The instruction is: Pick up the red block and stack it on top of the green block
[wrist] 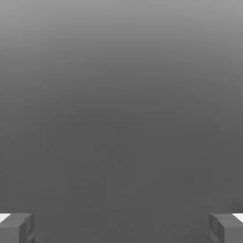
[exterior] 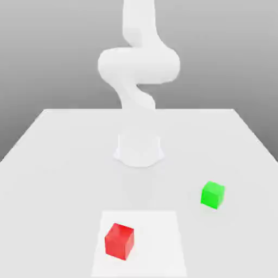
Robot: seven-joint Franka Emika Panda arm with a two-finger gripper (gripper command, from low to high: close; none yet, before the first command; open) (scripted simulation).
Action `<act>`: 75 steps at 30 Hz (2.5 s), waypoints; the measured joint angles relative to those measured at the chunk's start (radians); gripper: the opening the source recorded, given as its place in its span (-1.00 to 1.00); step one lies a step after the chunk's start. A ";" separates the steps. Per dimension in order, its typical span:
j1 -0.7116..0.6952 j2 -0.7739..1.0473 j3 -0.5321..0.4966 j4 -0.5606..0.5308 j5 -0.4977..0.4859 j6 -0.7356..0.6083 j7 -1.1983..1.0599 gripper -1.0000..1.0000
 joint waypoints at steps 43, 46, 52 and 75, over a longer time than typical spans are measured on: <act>-0.065 0.773 0.077 -0.321 0.049 0.381 0.214 -1.00; 0.039 0.700 0.118 -0.359 0.116 0.354 0.173 -1.00; 0.181 0.570 0.186 -0.443 0.202 0.317 0.125 -1.00; 0.296 0.586 0.434 -0.608 0.054 0.475 0.239 -1.00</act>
